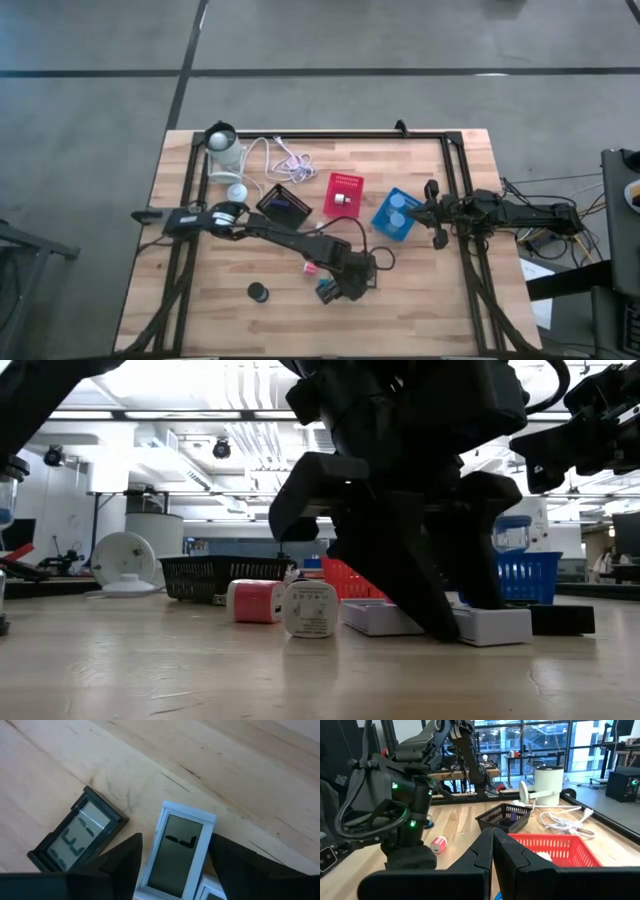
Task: Pick & Place Office items
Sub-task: Put the white digital clock into the black basket
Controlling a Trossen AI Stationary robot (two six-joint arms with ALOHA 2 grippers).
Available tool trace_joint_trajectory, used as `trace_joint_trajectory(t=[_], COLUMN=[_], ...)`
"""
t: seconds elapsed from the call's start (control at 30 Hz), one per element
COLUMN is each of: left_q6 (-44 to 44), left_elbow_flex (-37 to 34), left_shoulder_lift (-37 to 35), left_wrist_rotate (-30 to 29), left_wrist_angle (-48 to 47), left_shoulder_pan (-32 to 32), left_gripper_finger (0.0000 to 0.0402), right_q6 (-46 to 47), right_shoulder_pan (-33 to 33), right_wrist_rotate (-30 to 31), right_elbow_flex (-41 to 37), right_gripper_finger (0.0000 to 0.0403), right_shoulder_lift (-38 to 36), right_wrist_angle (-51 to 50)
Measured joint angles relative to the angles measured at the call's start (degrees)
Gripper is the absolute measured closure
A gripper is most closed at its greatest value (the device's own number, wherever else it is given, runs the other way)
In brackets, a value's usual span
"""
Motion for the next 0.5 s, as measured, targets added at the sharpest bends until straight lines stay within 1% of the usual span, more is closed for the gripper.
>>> trace_joint_trajectory(t=[0.17, 0.4, 0.43, 0.5], left_q6=[-0.1, 0.2, 0.4, 0.8], left_elbow_flex=[0.0, 0.2, 0.3, 0.8], left_shoulder_lift=[0.2, 0.1, 0.1, 0.1], left_wrist_rotate=[1.4, 2.0, 2.1, 2.3], left_wrist_angle=[-0.9, -1.3, -1.3, -1.6], left_shoulder_pan=[0.5, 0.5, 0.5, 0.5], left_gripper_finger=[0.0182, 0.0252, 0.0259, 0.0260], right_q6=[0.0, 0.2, 0.1, 0.1], right_shoulder_pan=[0.0, 0.0, 0.0, 0.0], right_wrist_rotate=[0.0, 0.0, 0.0, 0.0], right_elbow_flex=[0.0, 0.0, 0.0, 0.0], right_gripper_finger=[0.0394, 0.0394, 0.0394, 0.0394], right_shoulder_lift=[0.0, 0.0, 0.0, 0.0], right_wrist_angle=[0.1, 0.1, 0.1, 0.1])
